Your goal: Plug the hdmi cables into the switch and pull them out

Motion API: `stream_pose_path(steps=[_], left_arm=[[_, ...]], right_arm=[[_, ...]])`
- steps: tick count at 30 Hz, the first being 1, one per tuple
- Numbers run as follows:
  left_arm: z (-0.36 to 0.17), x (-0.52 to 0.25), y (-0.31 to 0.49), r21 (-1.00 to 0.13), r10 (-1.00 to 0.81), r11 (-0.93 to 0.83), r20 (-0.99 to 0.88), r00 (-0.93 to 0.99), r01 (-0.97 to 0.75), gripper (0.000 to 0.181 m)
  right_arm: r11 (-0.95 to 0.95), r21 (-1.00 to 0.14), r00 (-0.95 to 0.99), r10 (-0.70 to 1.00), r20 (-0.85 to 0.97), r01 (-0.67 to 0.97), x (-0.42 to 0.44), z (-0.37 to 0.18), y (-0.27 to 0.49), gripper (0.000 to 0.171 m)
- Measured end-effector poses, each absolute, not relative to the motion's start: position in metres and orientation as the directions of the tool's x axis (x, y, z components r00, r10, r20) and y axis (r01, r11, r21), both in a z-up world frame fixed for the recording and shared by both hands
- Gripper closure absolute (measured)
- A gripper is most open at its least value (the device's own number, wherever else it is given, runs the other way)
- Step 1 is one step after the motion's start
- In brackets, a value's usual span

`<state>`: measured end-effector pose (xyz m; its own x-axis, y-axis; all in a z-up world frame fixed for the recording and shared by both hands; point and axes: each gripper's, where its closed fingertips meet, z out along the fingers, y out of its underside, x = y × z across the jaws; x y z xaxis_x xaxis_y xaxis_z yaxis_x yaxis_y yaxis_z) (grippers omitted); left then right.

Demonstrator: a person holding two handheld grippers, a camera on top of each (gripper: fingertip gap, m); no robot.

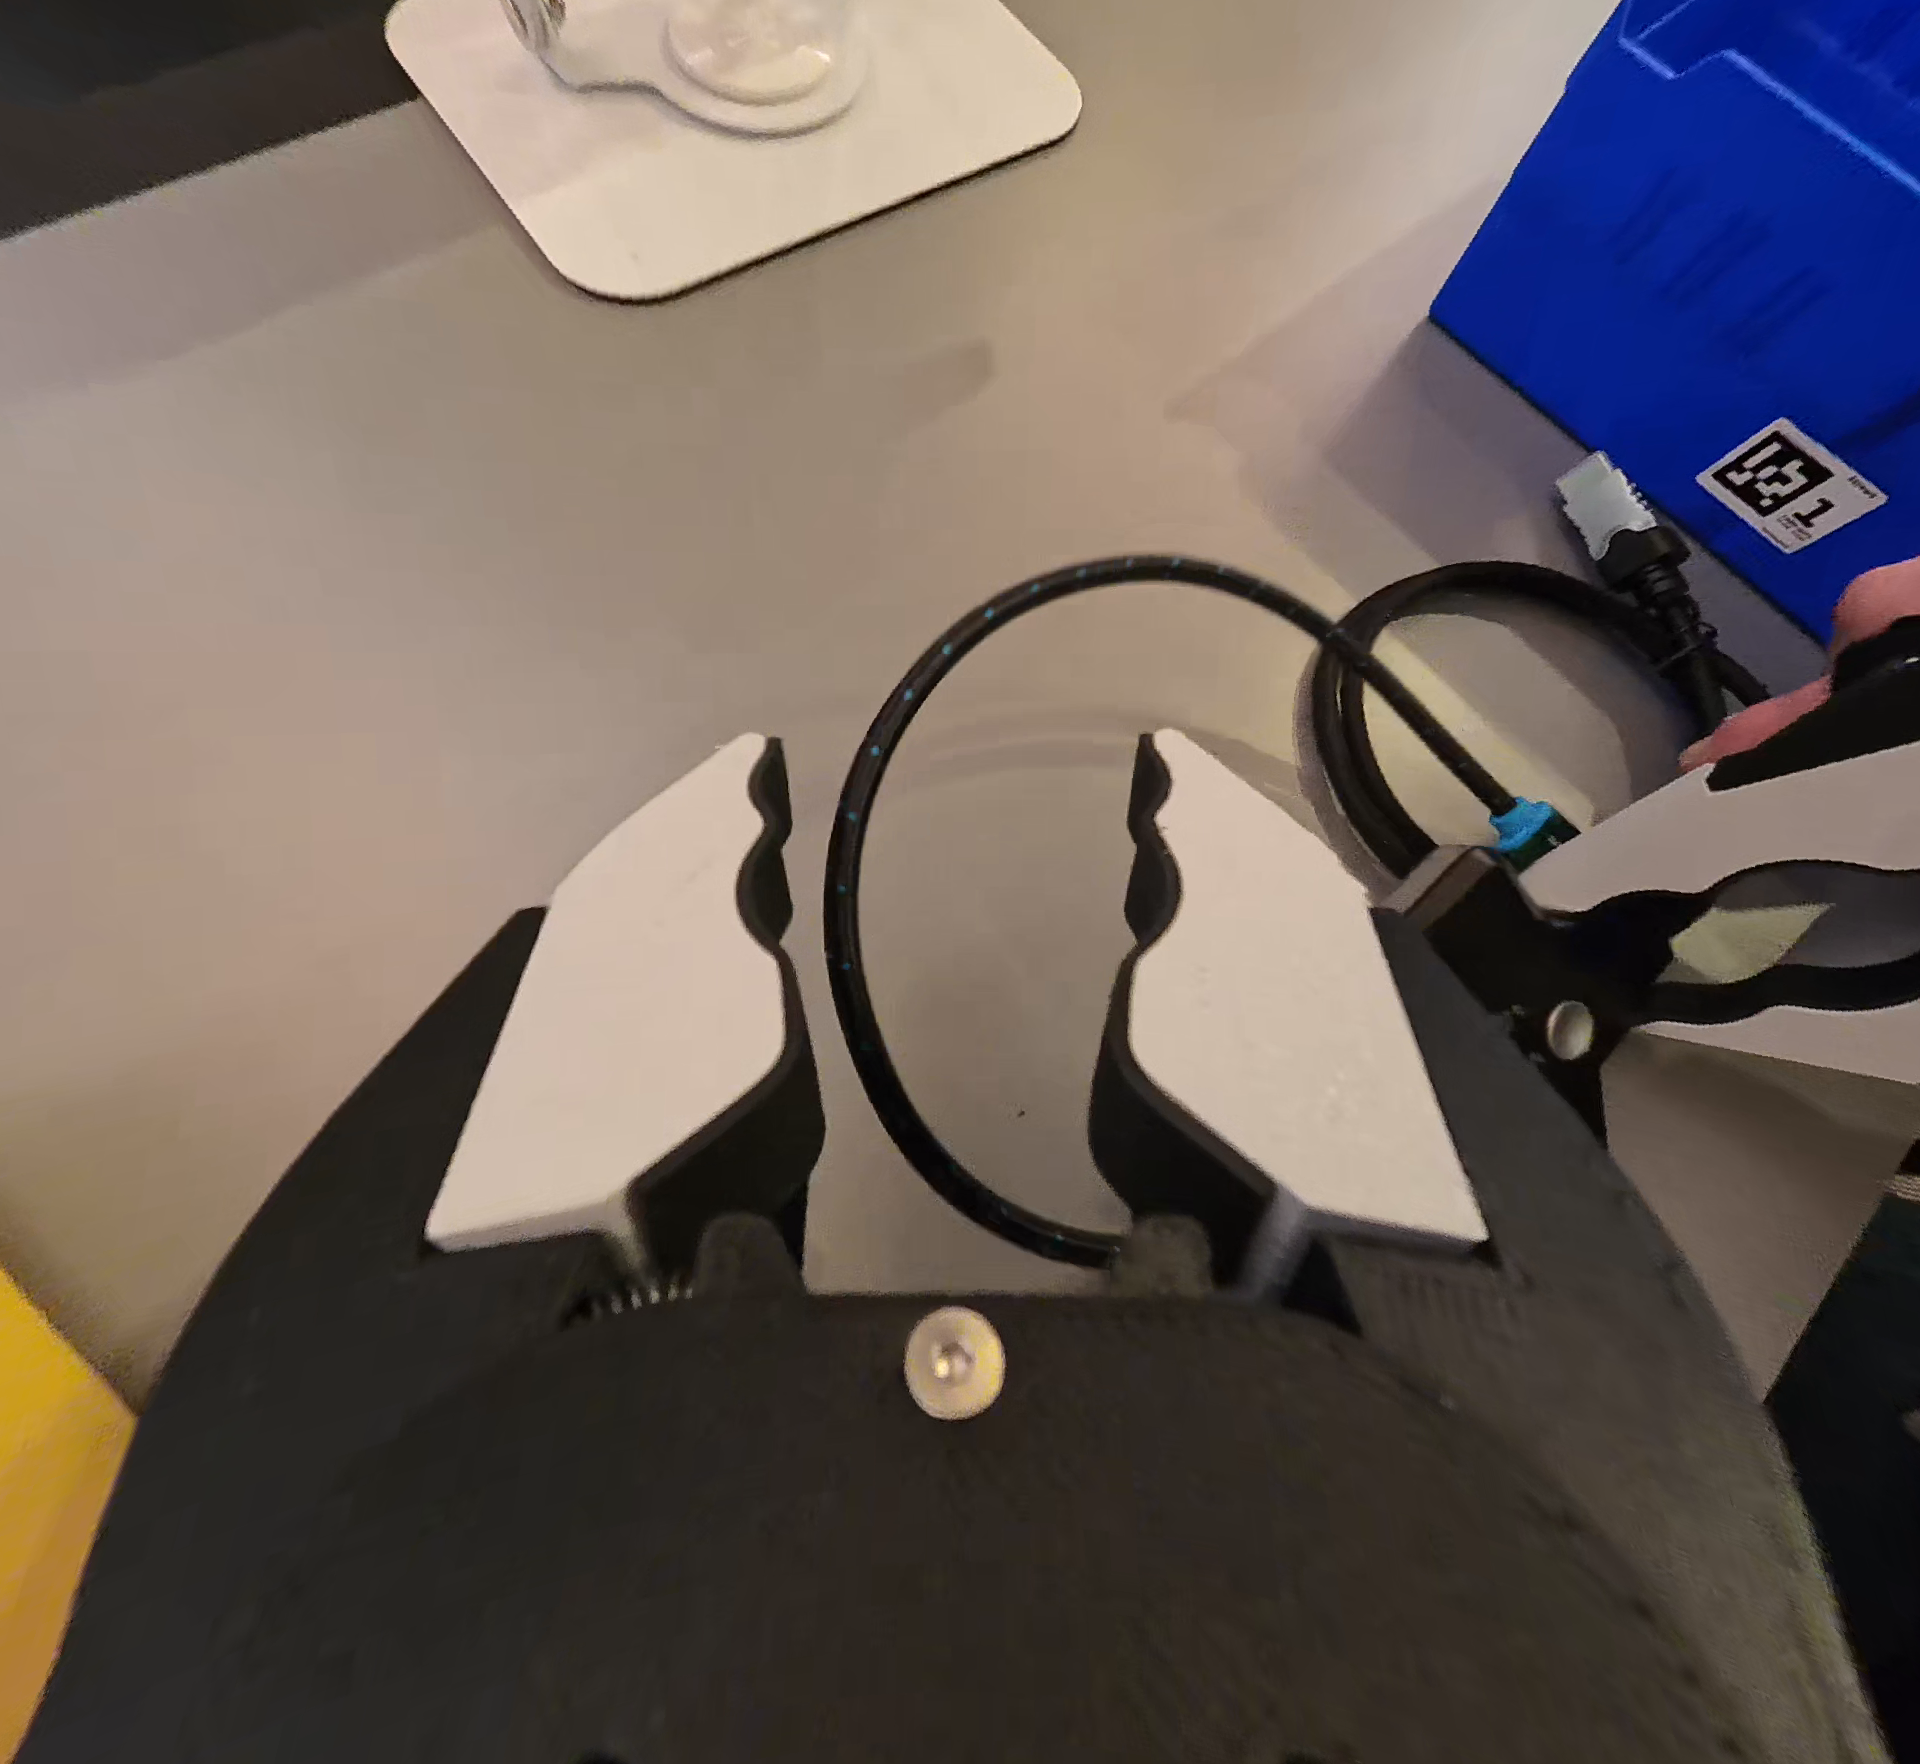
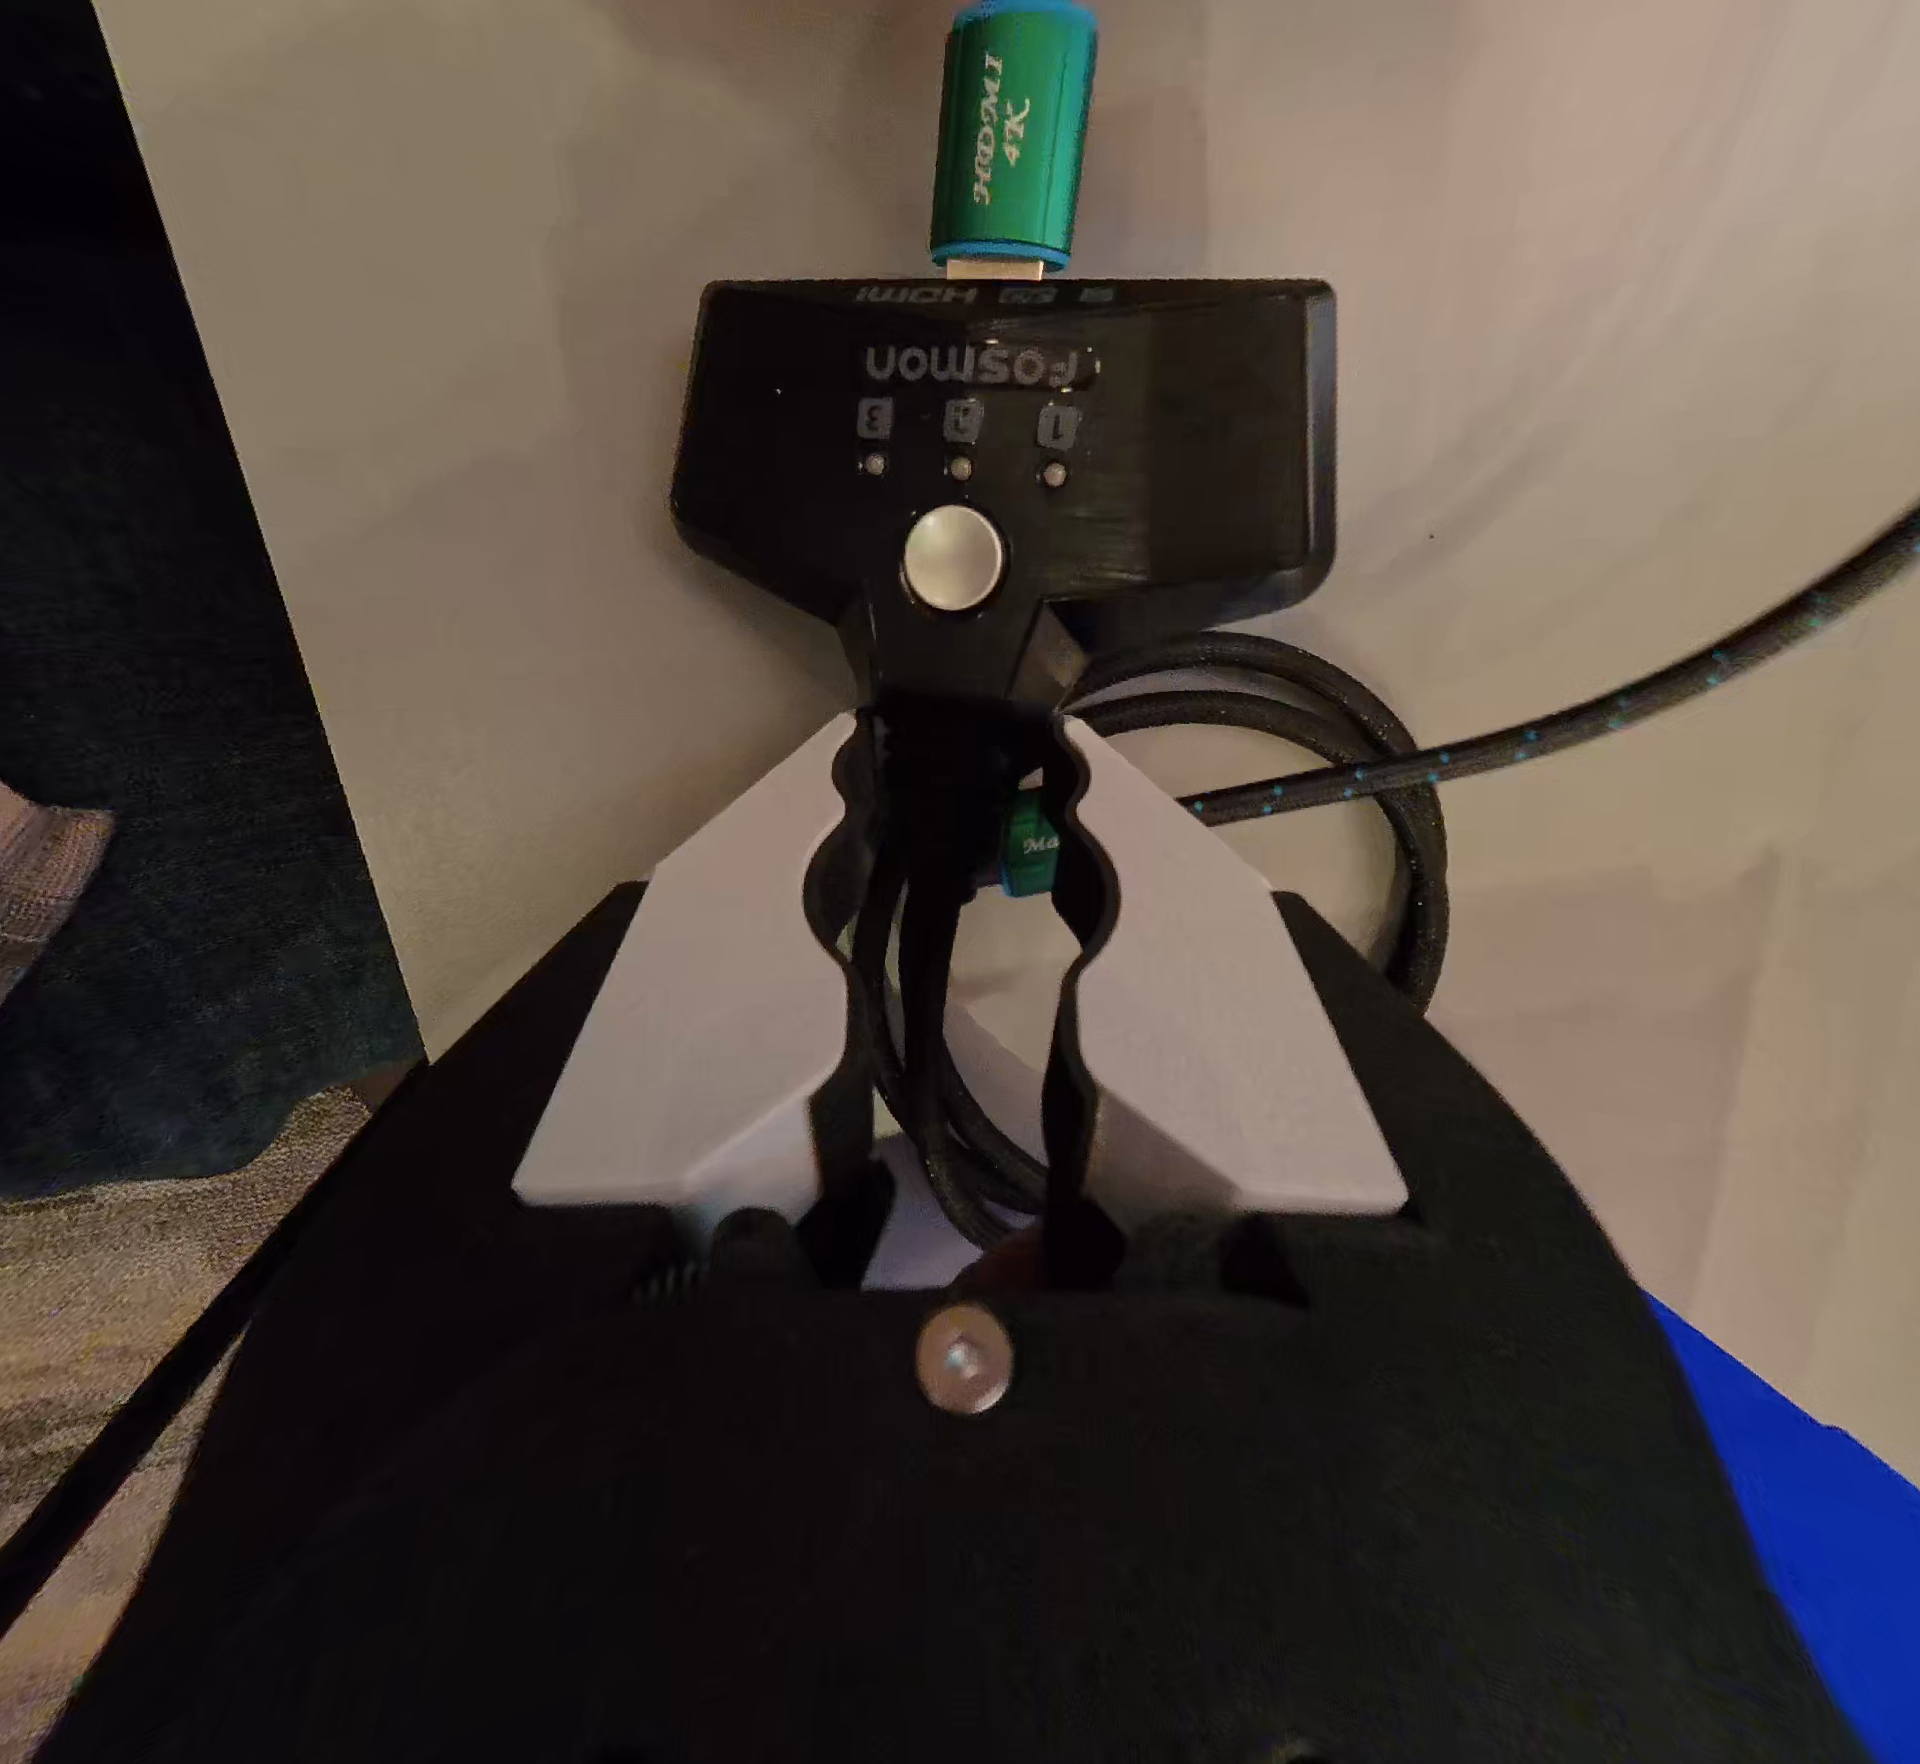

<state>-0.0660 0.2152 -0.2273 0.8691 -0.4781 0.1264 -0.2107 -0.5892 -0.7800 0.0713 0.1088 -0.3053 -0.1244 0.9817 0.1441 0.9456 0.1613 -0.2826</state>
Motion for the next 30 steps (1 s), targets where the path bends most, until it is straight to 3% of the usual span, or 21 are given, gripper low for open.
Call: stream_pose_path(steps=[7, 11, 18, 22, 30], left_arm=[[-0.210, -0.071, 0.216, -0.802, -0.493, -0.558, 0.112, 0.863, -0.214, 0.117], [-0.194, -0.067, 0.212, -0.822, -0.536, -0.517, 0.092, 0.839, -0.240, 0.120], [-0.133, -0.072, 0.194, -0.857, -0.652, -0.299, -0.137, 0.746, -0.419, 0.133], [-0.088, -0.112, 0.173, -0.821, -0.630, -0.145, -0.354, 0.691, -0.553, 0.140], [-0.080, -0.217, 0.119, -0.697, -0.570, -0.206, -0.485, 0.663, -0.687, 0.143]], right_arm=[[0.154, -0.294, -0.108, 0.980, 0.168, 0.943, 0.071, -0.301, 0.112, 0.135], [0.145, -0.300, -0.091, 0.978, 0.189, 0.943, 0.076, -0.296, 0.115, 0.124], [0.127, -0.417, -0.037, 0.975, 0.217, 0.900, 0.072, -0.272, 0.116, 0.126], [0.139, -0.445, -0.035, 0.972, 0.234, 0.885, 0.071, -0.271, 0.114, 0.128], [0.173, -0.473, -0.068, 0.970, 0.231, 0.864, 0.061, -0.274, 0.106, 0.131]])
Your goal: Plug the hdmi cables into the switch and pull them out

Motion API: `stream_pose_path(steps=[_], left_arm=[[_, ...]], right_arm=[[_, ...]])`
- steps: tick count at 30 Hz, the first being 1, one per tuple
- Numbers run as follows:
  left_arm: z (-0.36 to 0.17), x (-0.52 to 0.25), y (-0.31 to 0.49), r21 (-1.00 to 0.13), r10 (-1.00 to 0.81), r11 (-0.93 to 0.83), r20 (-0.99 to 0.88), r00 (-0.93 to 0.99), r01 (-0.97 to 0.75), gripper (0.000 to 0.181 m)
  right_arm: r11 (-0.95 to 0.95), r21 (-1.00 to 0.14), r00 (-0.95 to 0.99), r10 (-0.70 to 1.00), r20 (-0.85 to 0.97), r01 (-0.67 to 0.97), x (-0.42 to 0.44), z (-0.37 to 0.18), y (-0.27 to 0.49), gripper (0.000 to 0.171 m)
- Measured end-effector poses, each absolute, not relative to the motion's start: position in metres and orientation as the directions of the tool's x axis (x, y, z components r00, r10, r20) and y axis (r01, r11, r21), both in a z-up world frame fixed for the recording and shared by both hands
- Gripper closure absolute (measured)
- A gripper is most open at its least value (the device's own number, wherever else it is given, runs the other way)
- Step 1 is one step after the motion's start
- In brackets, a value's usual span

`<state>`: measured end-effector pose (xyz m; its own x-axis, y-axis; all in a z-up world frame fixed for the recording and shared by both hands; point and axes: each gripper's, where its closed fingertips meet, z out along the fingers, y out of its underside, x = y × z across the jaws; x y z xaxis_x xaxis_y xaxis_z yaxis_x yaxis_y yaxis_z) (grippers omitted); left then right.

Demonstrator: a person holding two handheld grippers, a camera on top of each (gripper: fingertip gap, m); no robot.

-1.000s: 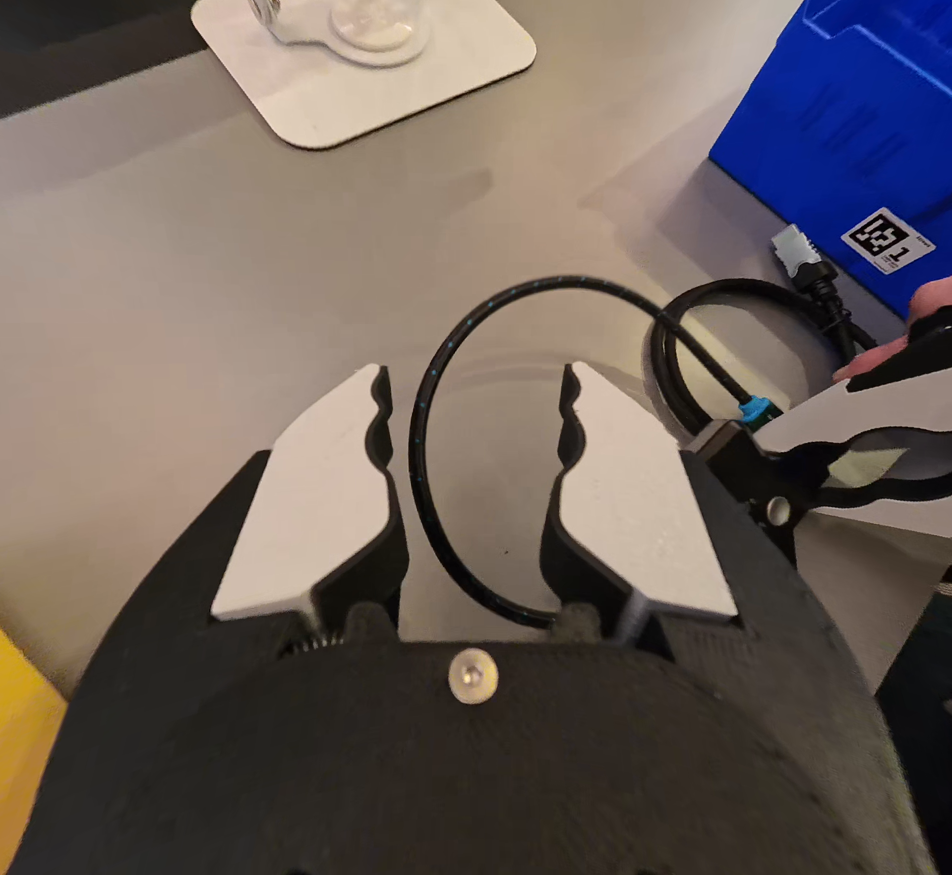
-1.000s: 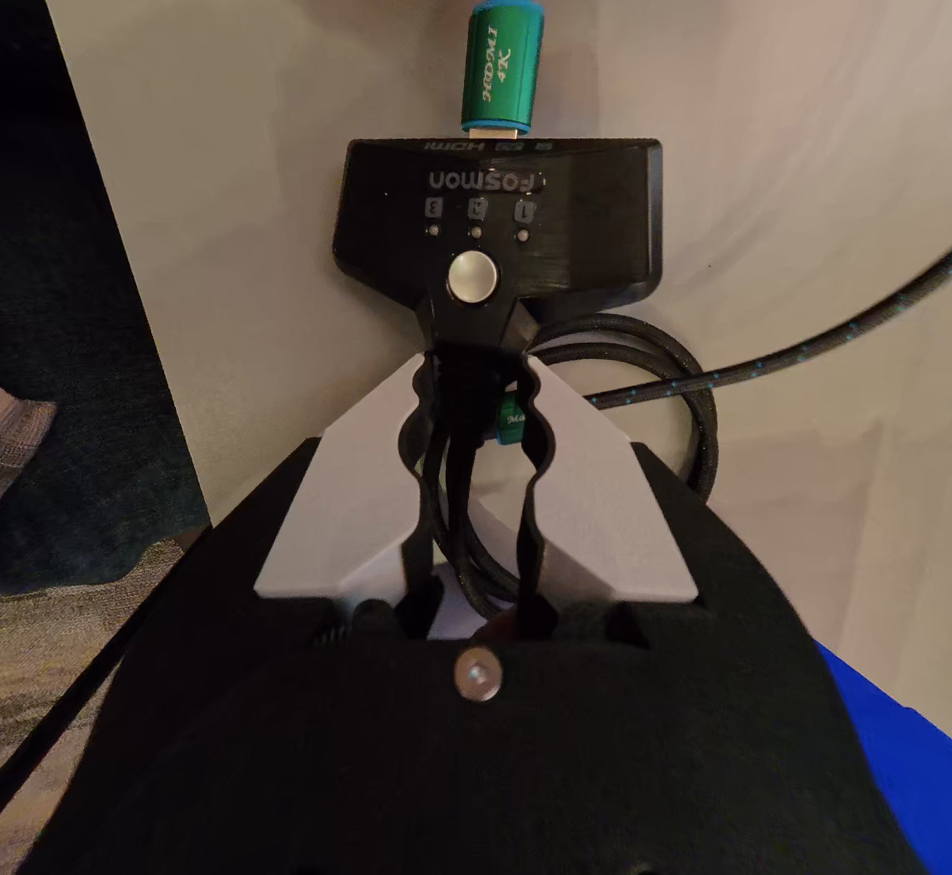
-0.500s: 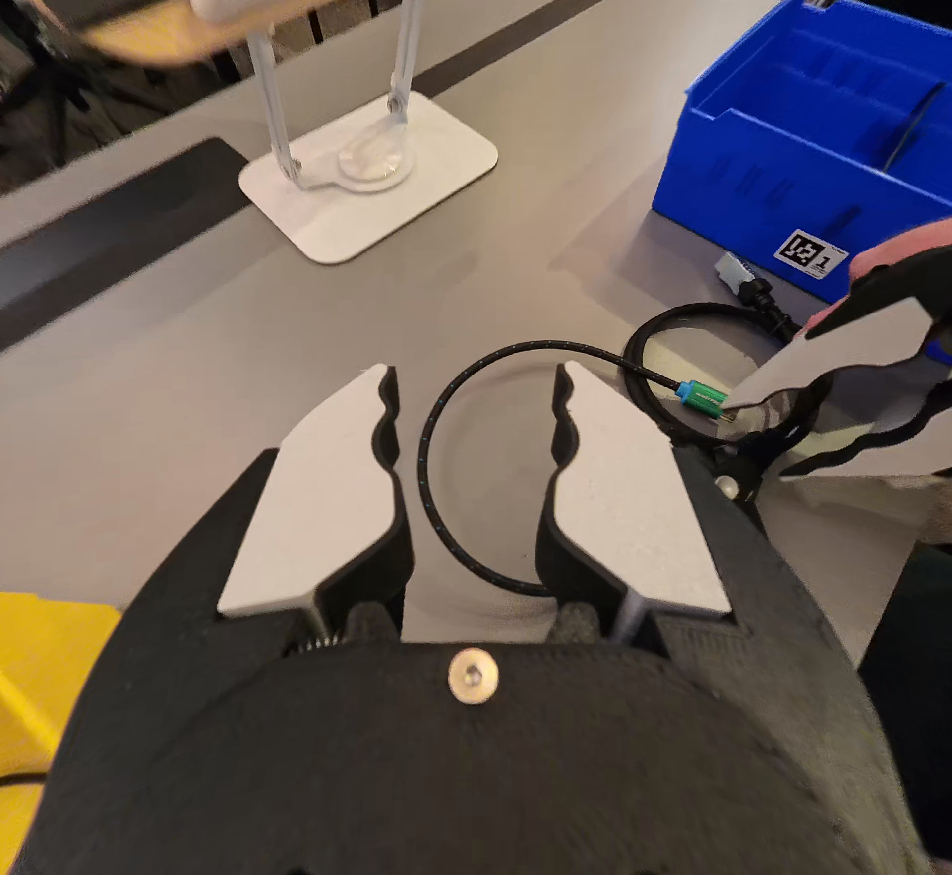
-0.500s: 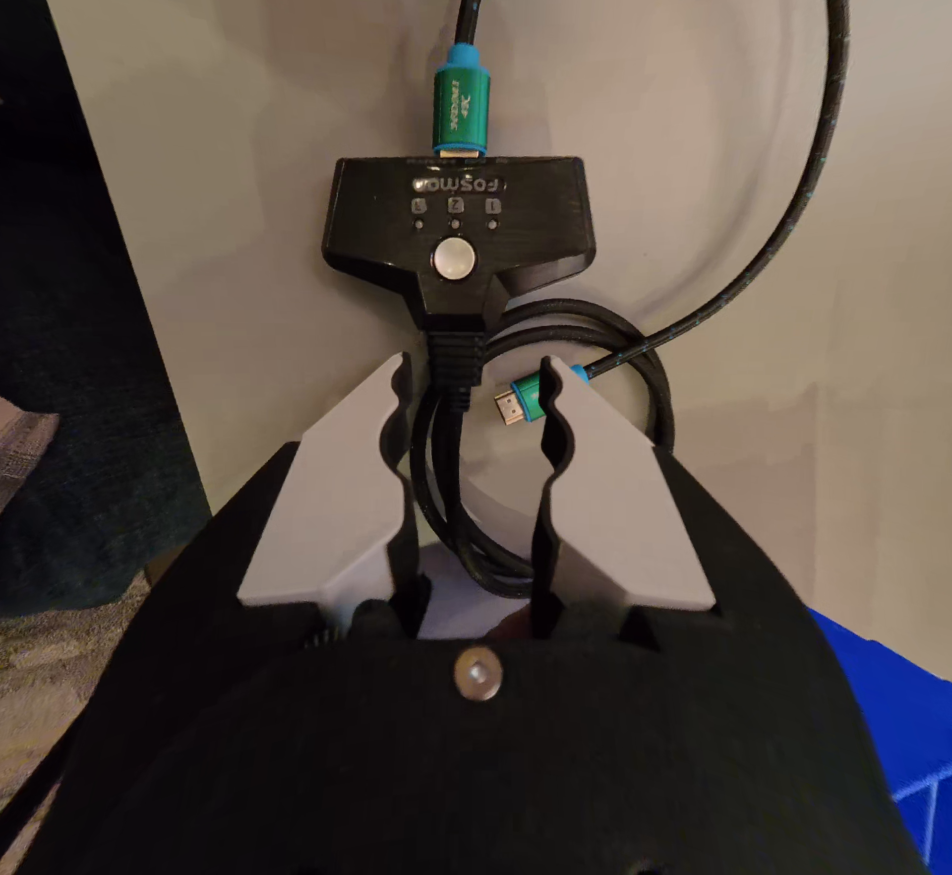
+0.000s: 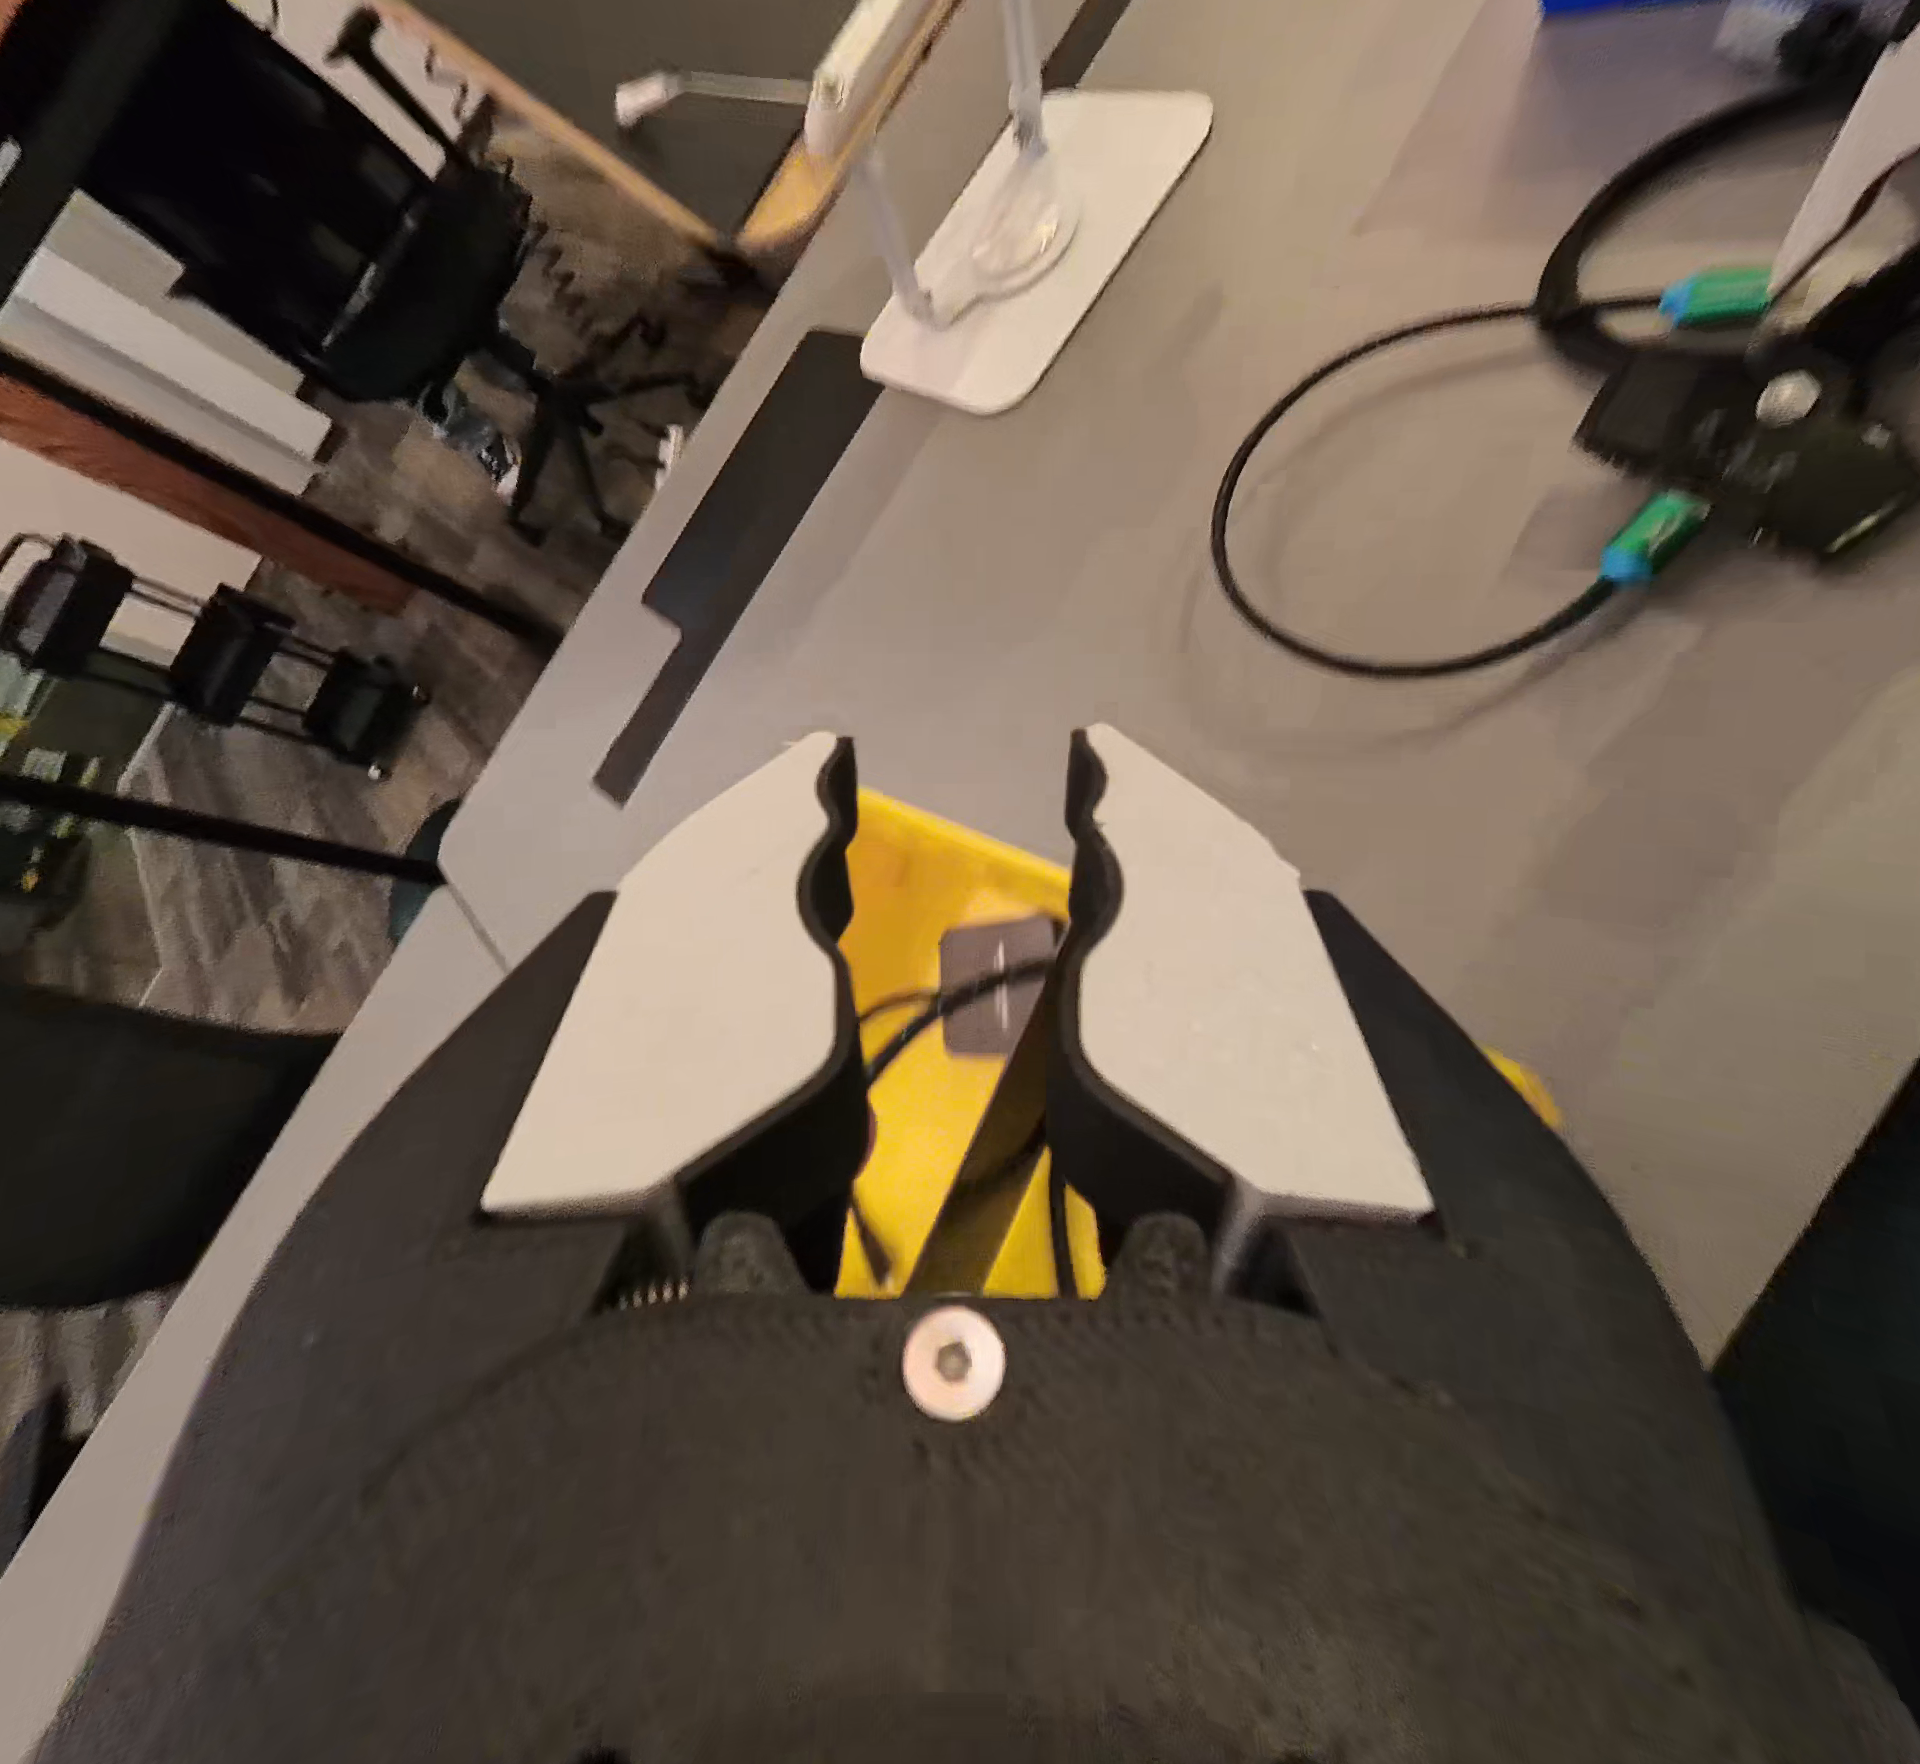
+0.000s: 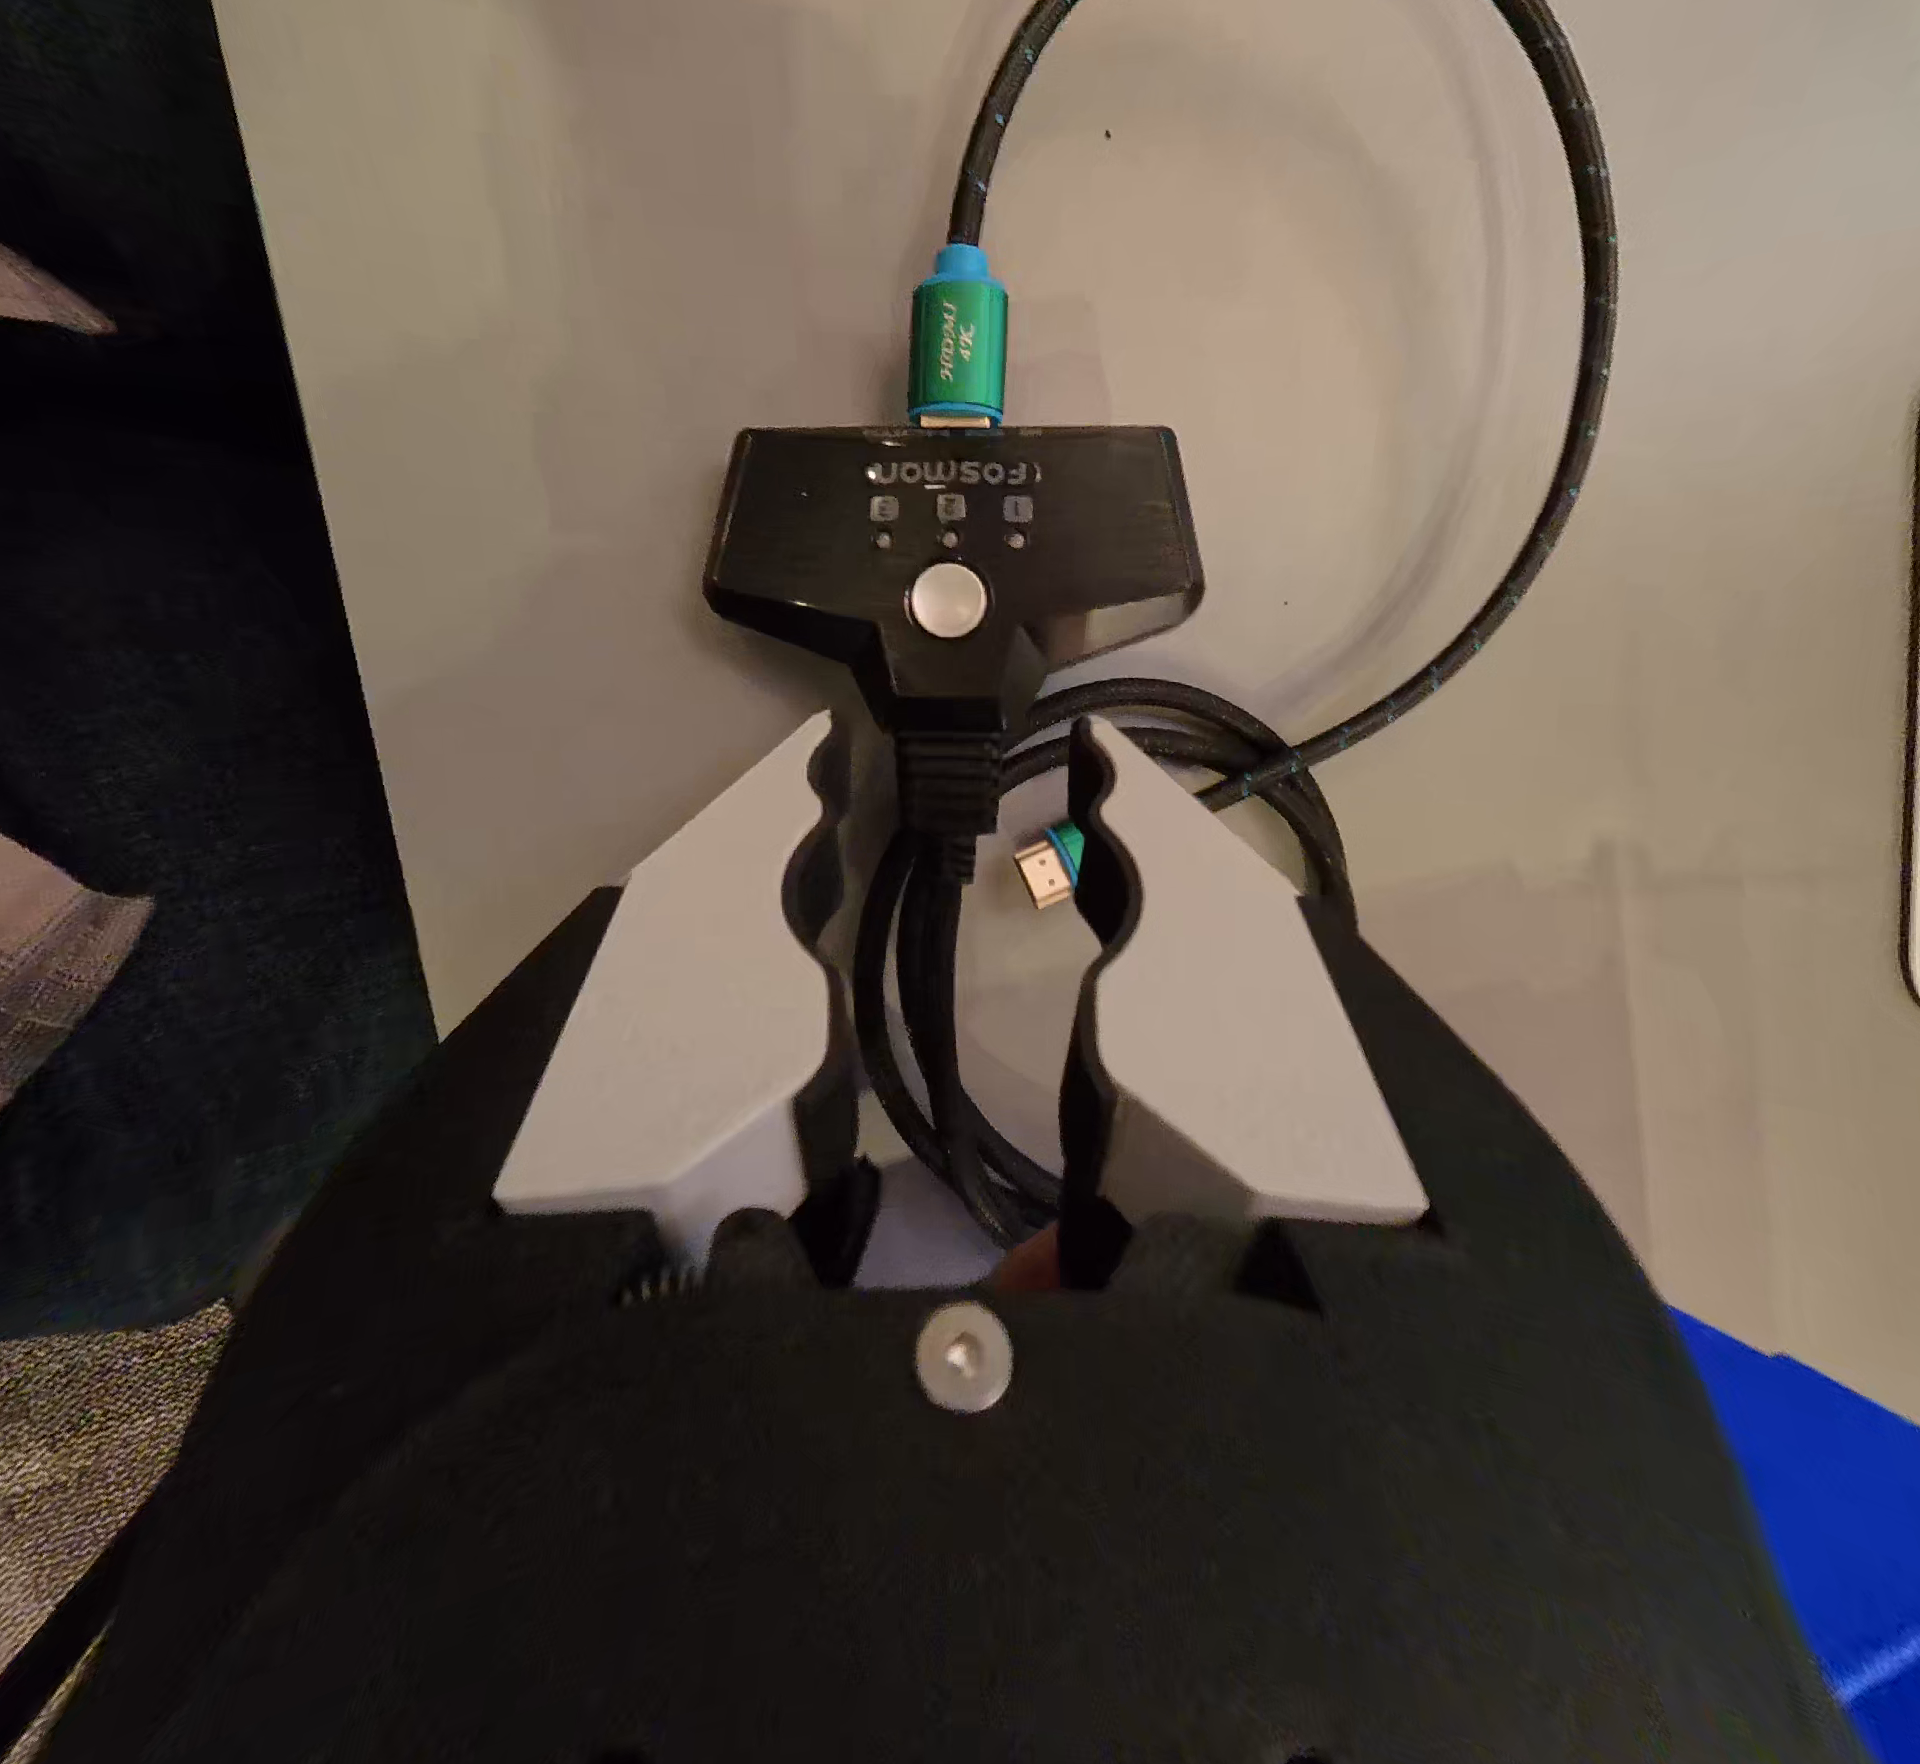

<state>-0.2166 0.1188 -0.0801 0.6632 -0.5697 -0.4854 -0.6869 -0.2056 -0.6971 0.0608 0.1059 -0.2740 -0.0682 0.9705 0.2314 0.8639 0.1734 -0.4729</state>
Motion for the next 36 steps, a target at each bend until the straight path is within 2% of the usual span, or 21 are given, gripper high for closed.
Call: stream_pose_path(steps=[4, 9, 13, 16, 18, 20, 25, 36], left_arm=[[-0.121, -0.243, 0.086, -0.572, -0.660, -0.299, -0.454, 0.599, -0.764, 0.140], [-0.181, -0.233, 0.035, -0.467, -0.815, -0.370, -0.252, 0.522, -0.803, 0.133], [-0.222, -0.230, 0.012, -0.390, -0.844, -0.431, -0.146, 0.516, -0.814, 0.133], [-0.247, -0.234, 0.005, -0.337, -0.842, -0.459, -0.129, 0.523, -0.822, 0.141], [-0.256, -0.242, 0.009, -0.304, -0.828, -0.470, -0.173, 0.534, -0.828, 0.162], [-0.257, -0.244, 0.012, -0.317, -0.818, -0.481, -0.175, 0.549, -0.818, 0.173], [-0.240, -0.253, 0.017, -0.355, -0.789, -0.485, -0.216, 0.575, -0.799, 0.175], [-0.151, -0.276, 0.034, -0.579, -0.675, -0.418, -0.317, 0.666, -0.700, 0.176]], right_arm=[[0.173, -0.502, -0.075, 0.975, 0.209, 0.848, 0.057, -0.274, 0.101, 0.132], [0.156, -0.525, -0.060, 0.979, 0.196, 0.837, 0.056, -0.272, 0.102, 0.132], [0.154, -0.542, -0.064, 0.981, 0.182, 0.826, 0.053, -0.272, 0.099, 0.133], [0.155, -0.550, -0.068, 0.982, 0.175, 0.821, 0.051, -0.272, 0.097, 0.133], [0.155, -0.550, -0.070, 0.983, 0.172, 0.821, 0.051, -0.273, 0.097, 0.133], [0.156, -0.547, -0.071, 0.982, 0.172, 0.822, 0.052, -0.275, 0.097, 0.133], [0.161, -0.555, -0.070, 0.981, 0.182, 0.816, 0.051, -0.272, 0.098, 0.133], [0.166, -0.566, -0.065, 0.979, 0.195, 0.807, 0.051, -0.267, 0.100, 0.133]])
